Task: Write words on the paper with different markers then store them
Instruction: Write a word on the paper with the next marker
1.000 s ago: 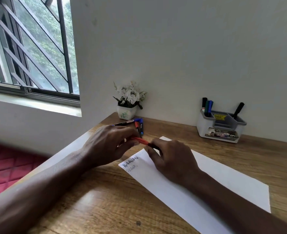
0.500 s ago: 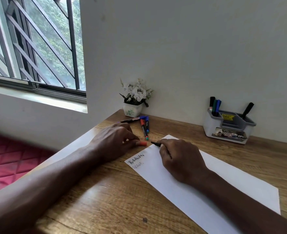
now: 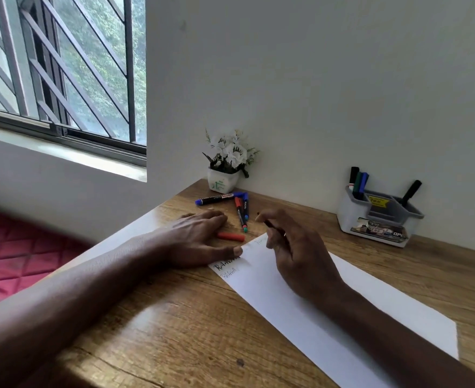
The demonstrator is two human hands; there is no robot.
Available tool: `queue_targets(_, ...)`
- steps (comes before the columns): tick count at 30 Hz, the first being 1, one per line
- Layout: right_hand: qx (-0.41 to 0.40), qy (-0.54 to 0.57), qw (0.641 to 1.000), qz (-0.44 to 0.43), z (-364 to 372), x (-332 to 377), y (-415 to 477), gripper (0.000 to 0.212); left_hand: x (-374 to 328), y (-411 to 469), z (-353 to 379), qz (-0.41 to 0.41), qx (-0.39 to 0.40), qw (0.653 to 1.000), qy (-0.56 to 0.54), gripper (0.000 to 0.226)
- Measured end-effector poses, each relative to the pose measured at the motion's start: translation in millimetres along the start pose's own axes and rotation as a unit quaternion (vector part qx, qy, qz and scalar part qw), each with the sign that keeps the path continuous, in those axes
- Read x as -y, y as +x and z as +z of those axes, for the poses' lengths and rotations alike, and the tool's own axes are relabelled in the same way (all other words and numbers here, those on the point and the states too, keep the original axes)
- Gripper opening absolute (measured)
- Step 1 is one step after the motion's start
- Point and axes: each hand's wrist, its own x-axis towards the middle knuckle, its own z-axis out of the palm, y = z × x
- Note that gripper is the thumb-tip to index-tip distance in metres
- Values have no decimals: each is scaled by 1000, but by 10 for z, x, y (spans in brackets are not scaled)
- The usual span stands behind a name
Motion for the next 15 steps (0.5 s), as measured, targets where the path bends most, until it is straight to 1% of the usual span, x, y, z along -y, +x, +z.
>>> queue_targets(1, -7, 103, 993, 53, -40, 39, 32, 26, 8, 9, 3, -1, 2, 1000, 1, 101)
queue_targets(2, -8, 219, 968, 118, -84, 83, 68, 24, 10, 15, 3, -2, 3, 1000, 2, 101)
queue_targets(3, -2, 328, 927, 180, -125, 132, 99, 23, 13, 16, 4, -2, 5, 1000, 4, 101)
queue_targets(5, 40, 488, 829, 271, -197, 179, 135, 30, 11, 22, 5, 0, 8, 1000, 1, 102)
queue_targets(6, 67, 553, 778, 290, -215, 180, 134, 35, 12, 25, 4, 2, 10, 1000, 0, 104)
queue_targets(7, 91, 604, 736, 293, -215, 166, 116, 40, 14, 24, 4, 3, 11, 1000, -2, 106)
queue_targets(8, 112, 630, 713, 286, -204, 155, 91, 46, 16, 20, -2, 2, 14, 1000, -3, 108)
queue_targets(9, 128, 630, 715, 276, -181, 138, 64, 51, 15, 21, -5, 2, 17, 1000, -6, 109)
queue_targets(10, 140, 615, 730, 265, -156, 139, 45, 51, 11, 20, -11, 1, 17, 1000, -8, 109)
queue_targets(11, 149, 591, 751, 254, -130, 145, 32, 44, 12, 22, -14, 2, 17, 1000, -10, 109)
queue_targets(13, 150, 532, 798, 242, -98, 196, 29, 17, 11, 22, -19, 6, 17, 1000, -19, 106)
queue_targets(14, 151, 496, 821, 240, -89, 234, 31, 16, 22, 26, -18, 8, 17, 999, -28, 105)
queue_targets(15, 154, 449, 847, 240, -77, 252, 29, 26, 45, 32, -12, 8, 17, 999, -41, 105)
